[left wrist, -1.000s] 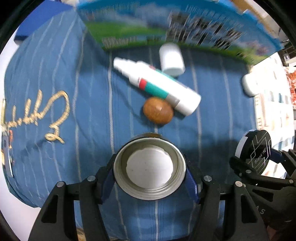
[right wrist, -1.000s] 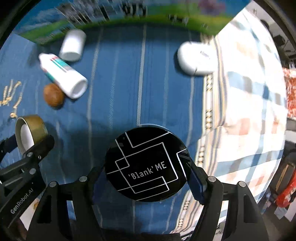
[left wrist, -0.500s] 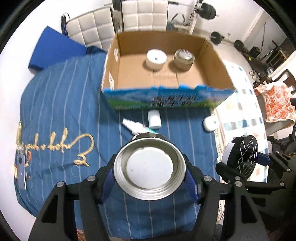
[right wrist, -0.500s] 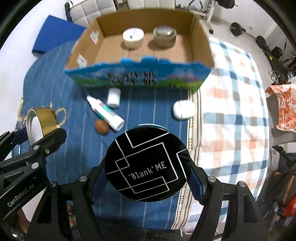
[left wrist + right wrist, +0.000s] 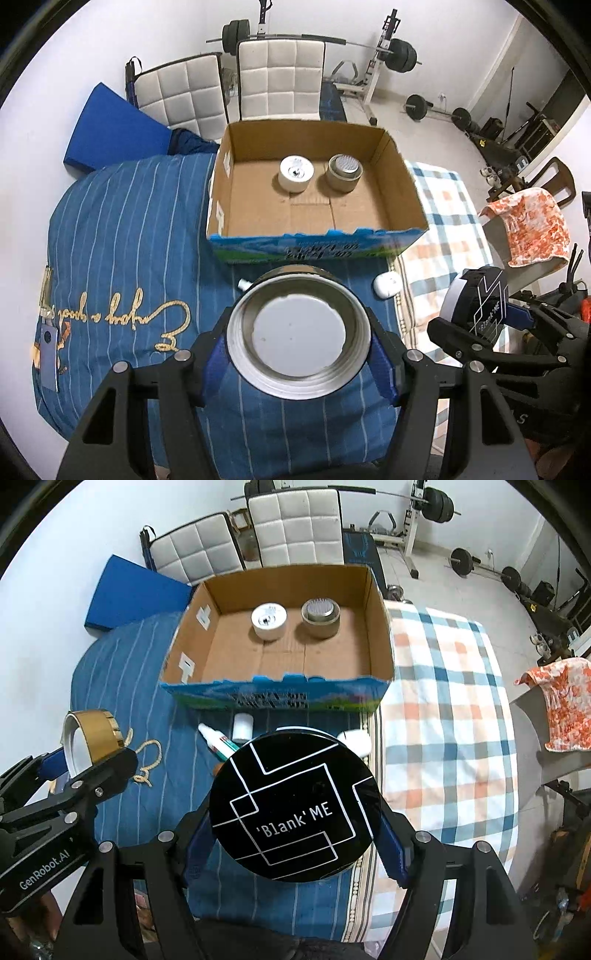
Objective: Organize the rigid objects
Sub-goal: 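Lower the silver lid and black compact into the box and open both tools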
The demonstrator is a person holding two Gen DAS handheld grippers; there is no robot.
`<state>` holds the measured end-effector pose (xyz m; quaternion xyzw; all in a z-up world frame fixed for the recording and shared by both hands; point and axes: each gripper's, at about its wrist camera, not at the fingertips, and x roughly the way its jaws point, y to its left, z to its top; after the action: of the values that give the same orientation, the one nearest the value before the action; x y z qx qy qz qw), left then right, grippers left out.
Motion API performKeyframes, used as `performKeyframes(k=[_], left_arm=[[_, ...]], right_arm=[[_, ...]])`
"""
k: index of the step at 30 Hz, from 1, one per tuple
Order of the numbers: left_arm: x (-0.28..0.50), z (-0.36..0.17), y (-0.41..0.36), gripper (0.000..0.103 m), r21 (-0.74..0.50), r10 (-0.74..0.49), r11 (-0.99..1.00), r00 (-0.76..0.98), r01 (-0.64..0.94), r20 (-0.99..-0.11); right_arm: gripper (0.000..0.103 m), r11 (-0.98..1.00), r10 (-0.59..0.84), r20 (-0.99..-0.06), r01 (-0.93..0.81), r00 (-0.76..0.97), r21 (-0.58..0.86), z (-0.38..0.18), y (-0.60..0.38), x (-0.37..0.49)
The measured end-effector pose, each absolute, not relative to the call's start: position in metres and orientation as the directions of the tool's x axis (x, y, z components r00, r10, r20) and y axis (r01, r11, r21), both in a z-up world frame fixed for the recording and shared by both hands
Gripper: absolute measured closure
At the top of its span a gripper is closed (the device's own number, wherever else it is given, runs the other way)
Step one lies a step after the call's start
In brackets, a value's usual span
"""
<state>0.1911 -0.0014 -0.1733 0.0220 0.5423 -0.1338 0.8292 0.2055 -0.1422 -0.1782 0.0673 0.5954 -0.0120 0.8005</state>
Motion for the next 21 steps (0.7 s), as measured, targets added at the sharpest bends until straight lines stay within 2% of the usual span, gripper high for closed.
performKeyframes(k=[12, 21], left_arm=[[0.229, -0.167, -0.007, 0.041, -0.148, -0.239, 0.955, 0.367, 0.258, -0.899], [0.319, -0.192, -0.008, 0.041, -0.164, -0.246, 0.952, 0.327, 0.258, -0.913]], right_arm=[[0.026, 0.985, 0.094, -0.945, 0.110, 0.313, 0.134, -0.169, -0.157, 0.228], [0.026, 0.982, 0.093, -0.942, 0.127, 0.323, 0.140, -0.181, -0.170, 0.308]])
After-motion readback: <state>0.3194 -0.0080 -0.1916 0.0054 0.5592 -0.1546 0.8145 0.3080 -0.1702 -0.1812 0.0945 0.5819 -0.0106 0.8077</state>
